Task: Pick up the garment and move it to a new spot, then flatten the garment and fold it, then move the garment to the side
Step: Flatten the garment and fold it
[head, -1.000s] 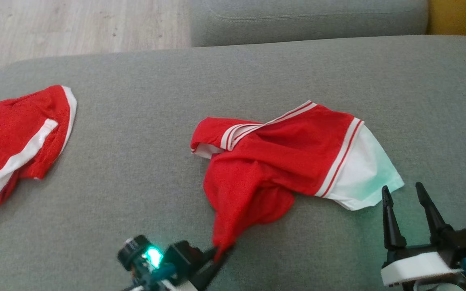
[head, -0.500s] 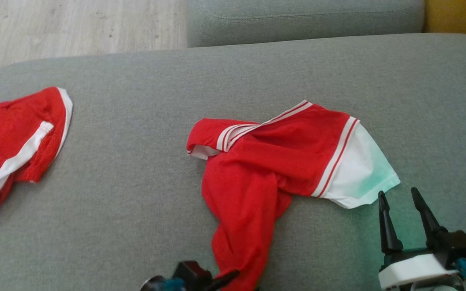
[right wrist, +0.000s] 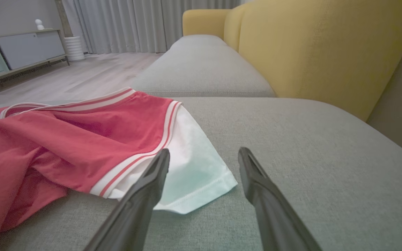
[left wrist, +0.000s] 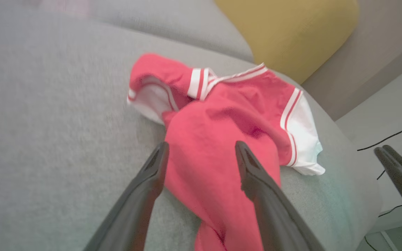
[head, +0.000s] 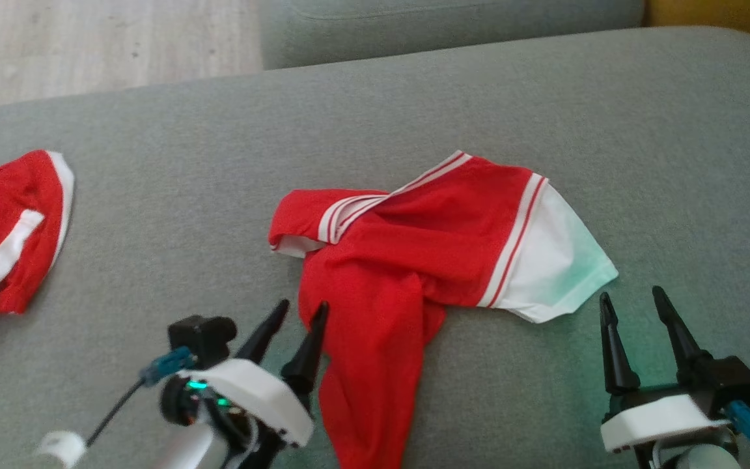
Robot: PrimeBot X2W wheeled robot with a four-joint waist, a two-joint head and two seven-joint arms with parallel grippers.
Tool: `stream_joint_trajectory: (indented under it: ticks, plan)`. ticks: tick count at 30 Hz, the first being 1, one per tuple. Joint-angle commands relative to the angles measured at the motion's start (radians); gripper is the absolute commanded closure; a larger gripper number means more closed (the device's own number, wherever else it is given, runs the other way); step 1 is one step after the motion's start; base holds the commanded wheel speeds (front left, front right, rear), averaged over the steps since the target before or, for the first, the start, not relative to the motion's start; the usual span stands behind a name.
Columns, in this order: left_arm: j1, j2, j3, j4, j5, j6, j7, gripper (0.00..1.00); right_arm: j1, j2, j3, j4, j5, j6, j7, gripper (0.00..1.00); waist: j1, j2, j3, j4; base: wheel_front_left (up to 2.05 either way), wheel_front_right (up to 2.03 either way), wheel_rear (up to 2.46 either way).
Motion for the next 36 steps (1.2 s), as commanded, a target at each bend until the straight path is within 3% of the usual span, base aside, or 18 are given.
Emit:
stream_joint_trajectory:
  ticks: [1, 4, 9, 10, 13, 18, 27, 28, 29, 30, 31, 36]
  plan:
    - [-0.056, -0.03, 0.041, 0.028, -0.032, -0.009, -0.009, 0.0, -0.039, -0.007, 0.029, -0.027, 0.011, 0.007, -0.014, 0.0, 0.0, 0.0, 0.012, -0.022, 0.0, 0.0, 0.0]
    - [-0.084, -0.078, 0.049, 0.135, -0.085, -0.031, 0.005, 0.0, -0.046, -0.007, 0.029, -0.027, 0.016, 0.007, -0.014, 0.0, 0.0, 0.0, 0.023, -0.045, 0.0, 0.0, 0.0]
    - [-0.122, -0.097, 0.025, 0.268, -0.092, -0.065, 0.03, 0.0, -0.046, -0.007, 0.025, -0.024, 0.017, 0.007, -0.014, 0.0, 0.0, 0.0, 0.04, -0.074, 0.0, 0.0, 0.0]
    - [-0.129, -0.099, 0.019, 0.284, -0.092, -0.08, 0.03, 1.0, -0.048, -0.007, 0.025, -0.024, 0.018, 0.007, -0.014, 0.0, 0.0, 0.0, 0.044, -0.08, 0.0, 0.0, 0.0]
    - [-0.153, -0.093, 0.013, 0.317, -0.077, -0.103, 0.005, 1.0, -0.054, -0.007, 0.022, -0.025, 0.022, 0.007, -0.014, 0.0, 0.0, 0.0, 0.052, -0.09, 0.0, 0.0, 0.0]
    - [-0.253, -0.04, 0.04, 0.385, 0.007, -0.068, -0.073, 1.0, -0.059, -0.007, 0.025, -0.025, 0.025, 0.007, -0.014, 0.0, 0.0, 0.0, 0.061, -0.089, 0.0, 0.0, 0.0]
    - [-0.504, 0.056, 0.064, 0.604, 0.062, -0.076, -0.022, 1.0, -0.082, -0.007, 0.072, -0.007, 0.014, 0.007, -0.014, 0.0, 0.0, 0.0, 0.057, -0.11, 0.0, 0.0, 0.0]
    - [-0.518, 0.057, 0.069, 0.631, 0.055, -0.075, -0.011, 0.68, -0.085, -0.007, 0.079, -0.004, 0.015, 0.007, -0.014, 0.0, 0.0, 0.0, 0.057, -0.116, 0.0, 0.0, 0.0]
    - [-0.518, 0.057, 0.069, 0.631, 0.055, -0.075, -0.011, 0.68, -0.085, -0.007, 0.079, -0.004, 0.015, 0.007, -0.014, 0.0, 0.0, 0.0, 0.057, -0.116, 0.0, 0.0, 0.0]
    - [-0.528, 0.06, 0.068, 0.653, 0.054, -0.081, 0.0, 0.16, -0.087, -0.007, 0.085, -0.001, 0.017, 0.007, -0.014, 0.0, 0.0, 0.0, 0.056, -0.121, 0.0, 0.0, 0.0]
    - [-0.534, 0.065, 0.065, 0.672, 0.054, -0.087, 0.008, 0.0, -0.088, -0.007, 0.089, 0.002, 0.02, 0.007, -0.014, 0.0, 0.0, 0.0, 0.055, -0.126, 0.0, 0.0, 0.0]
    - [-0.54, 0.08, 0.114, 0.68, 0.041, -0.066, -0.105, 0.0, -0.079, -0.007, 0.078, -0.004, 0.038, 0.007, -0.014, 0.0, 0.0, 0.0, 0.047, -0.126, 0.0, 0.0, 0.0]
